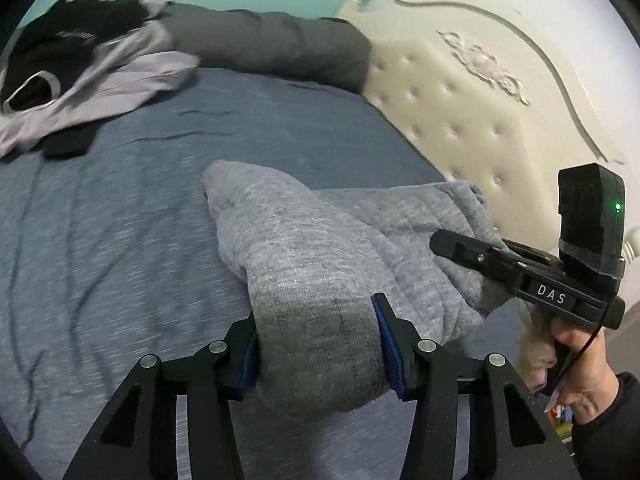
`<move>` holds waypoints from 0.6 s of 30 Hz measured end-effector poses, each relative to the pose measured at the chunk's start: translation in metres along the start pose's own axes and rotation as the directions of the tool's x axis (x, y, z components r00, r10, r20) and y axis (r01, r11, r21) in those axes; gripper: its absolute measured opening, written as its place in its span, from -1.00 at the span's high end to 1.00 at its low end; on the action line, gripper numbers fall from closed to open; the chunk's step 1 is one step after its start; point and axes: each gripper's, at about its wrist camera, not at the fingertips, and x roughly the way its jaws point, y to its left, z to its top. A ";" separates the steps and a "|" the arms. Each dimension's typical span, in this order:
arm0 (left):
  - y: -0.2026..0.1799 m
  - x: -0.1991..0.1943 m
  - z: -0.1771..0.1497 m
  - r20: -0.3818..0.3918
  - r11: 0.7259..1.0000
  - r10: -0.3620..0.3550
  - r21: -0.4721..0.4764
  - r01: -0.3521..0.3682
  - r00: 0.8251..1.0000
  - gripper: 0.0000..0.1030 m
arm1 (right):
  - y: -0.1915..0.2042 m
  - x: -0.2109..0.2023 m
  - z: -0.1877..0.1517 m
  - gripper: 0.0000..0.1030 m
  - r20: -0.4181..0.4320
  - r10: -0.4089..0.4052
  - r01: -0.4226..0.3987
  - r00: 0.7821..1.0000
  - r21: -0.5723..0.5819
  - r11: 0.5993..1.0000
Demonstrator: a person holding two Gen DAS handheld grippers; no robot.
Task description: Fold clothes
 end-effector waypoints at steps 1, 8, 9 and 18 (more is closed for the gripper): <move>-0.012 0.005 0.003 -0.004 1.000 -0.006 0.009 0.006 1.000 -0.03 | -0.011 -0.008 0.001 0.64 0.006 -0.008 0.008 1.000 0.001 1.000; -0.094 0.049 0.038 -0.014 0.996 -0.047 0.075 0.048 0.999 -0.03 | -0.076 -0.059 0.016 0.64 0.051 -0.054 0.055 0.997 -0.014 0.998; -0.106 0.055 0.044 -0.013 0.995 -0.055 0.084 0.056 0.998 -0.03 | -0.086 -0.066 0.019 0.64 0.058 -0.062 0.062 0.996 -0.015 0.998; -0.195 0.105 0.090 0.034 0.986 -0.081 0.150 0.075 0.996 -0.03 | -0.162 -0.111 0.048 0.64 0.135 -0.124 0.127 0.983 -0.017 0.992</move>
